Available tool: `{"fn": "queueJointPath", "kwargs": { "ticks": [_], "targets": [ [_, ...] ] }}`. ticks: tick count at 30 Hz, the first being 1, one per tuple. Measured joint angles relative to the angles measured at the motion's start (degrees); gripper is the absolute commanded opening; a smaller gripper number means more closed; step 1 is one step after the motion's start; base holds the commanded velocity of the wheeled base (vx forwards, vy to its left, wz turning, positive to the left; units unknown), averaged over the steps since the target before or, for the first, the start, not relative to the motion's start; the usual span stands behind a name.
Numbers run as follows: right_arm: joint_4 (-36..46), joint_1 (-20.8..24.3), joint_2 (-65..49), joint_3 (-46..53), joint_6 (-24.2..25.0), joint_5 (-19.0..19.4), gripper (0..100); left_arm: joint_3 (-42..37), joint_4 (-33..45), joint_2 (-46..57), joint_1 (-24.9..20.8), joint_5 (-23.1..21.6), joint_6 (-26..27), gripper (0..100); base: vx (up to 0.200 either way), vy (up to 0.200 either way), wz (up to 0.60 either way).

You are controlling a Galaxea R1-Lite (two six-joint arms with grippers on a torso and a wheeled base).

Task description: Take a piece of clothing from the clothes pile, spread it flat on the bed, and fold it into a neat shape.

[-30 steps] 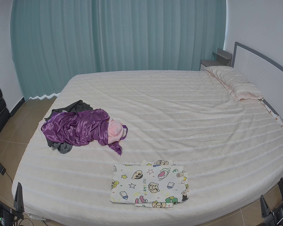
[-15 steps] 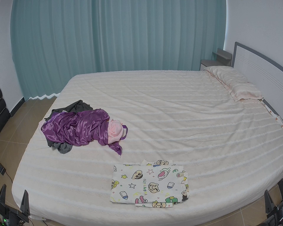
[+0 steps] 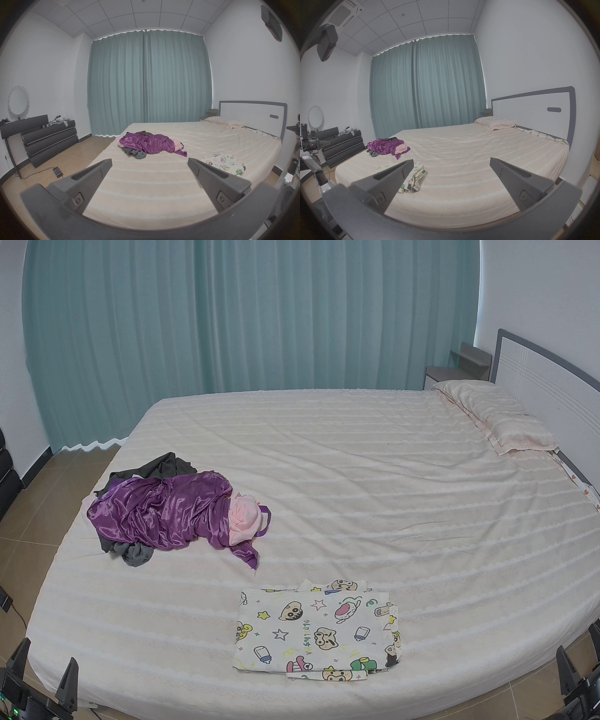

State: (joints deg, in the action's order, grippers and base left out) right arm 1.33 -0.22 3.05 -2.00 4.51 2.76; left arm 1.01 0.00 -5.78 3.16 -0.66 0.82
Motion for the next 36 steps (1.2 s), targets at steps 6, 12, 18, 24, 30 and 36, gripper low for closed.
{"fn": "queueJointPath", "kwargs": {
  "ticks": [6, 12, 18, 24, 30, 36],
  "targets": [
    [0.0, 0.0, -0.2, 0.0, -1.6, 1.6, 100, 0.0, 0.0, 0.2, -6.1, -0.1, -0.2, 100, 0.000, 0.000, 0.00],
    [-0.6, 0.1, -1.5, 0.3, -4.2, -0.5, 100, 0.0, 0.0, 0.4, -7.3, 0.0, -0.4, 100, 0.000, 0.000, 0.00],
    [-0.6, 0.0, -2.0, 0.8, -6.7, -2.1, 100, 0.0, 0.0, 2.3, -4.2, 0.5, 0.0, 100, 0.000, 0.000, 0.00],
    [-1.3, 0.0, -2.1, 1.0, -5.2, -2.2, 100, 0.0, 0.0, 4.1, -3.0, 1.7, -0.3, 100, 0.000, 0.000, 0.00],
    [-1.3, 0.0, -2.1, 1.0, -4.6, -2.3, 100, 0.0, 0.0, 4.6, -2.9, 1.7, -0.3, 100, 0.000, 0.000, 0.00],
    [-1.3, 0.0, -2.2, 1.0, -4.9, -2.4, 100, 0.0, 0.0, 4.8, -2.8, 1.7, -0.3, 100, 0.000, 0.000, 0.00]
  ]
}}
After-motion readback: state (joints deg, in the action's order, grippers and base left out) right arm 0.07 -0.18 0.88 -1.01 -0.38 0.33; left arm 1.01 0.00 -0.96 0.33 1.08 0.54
